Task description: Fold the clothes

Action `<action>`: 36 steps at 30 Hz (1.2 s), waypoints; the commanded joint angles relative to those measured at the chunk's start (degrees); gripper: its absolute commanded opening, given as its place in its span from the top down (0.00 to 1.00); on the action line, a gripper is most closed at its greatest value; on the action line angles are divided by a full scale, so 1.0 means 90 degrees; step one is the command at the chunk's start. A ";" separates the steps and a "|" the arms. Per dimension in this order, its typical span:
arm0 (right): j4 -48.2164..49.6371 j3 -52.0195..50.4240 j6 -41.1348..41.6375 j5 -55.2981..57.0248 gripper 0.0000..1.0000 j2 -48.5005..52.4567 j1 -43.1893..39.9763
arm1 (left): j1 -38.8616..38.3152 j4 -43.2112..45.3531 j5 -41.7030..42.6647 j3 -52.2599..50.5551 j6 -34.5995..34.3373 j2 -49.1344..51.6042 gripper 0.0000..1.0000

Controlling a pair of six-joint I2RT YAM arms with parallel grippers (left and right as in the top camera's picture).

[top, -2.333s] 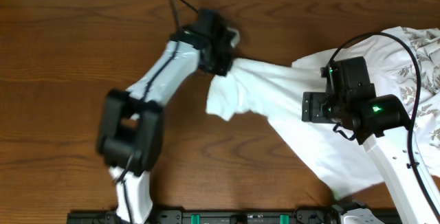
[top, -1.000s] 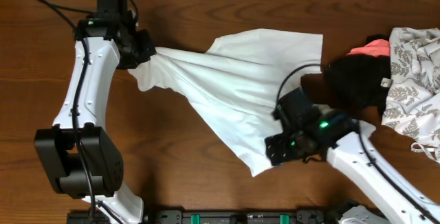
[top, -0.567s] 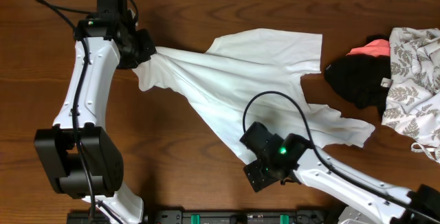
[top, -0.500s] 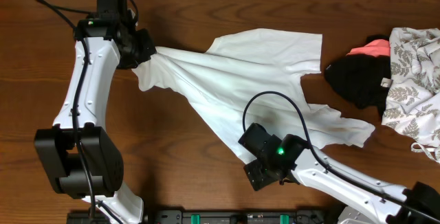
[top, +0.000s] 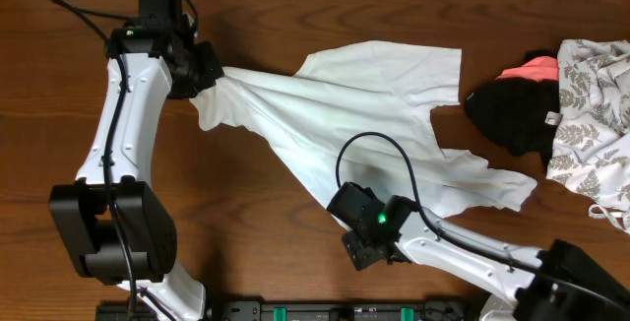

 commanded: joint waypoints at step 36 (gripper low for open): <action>-0.1231 0.2300 -0.2140 -0.0100 0.68 -0.0716 -0.2596 | 0.0032 -0.0119 -0.0080 0.0036 -0.0007 0.0005 0.94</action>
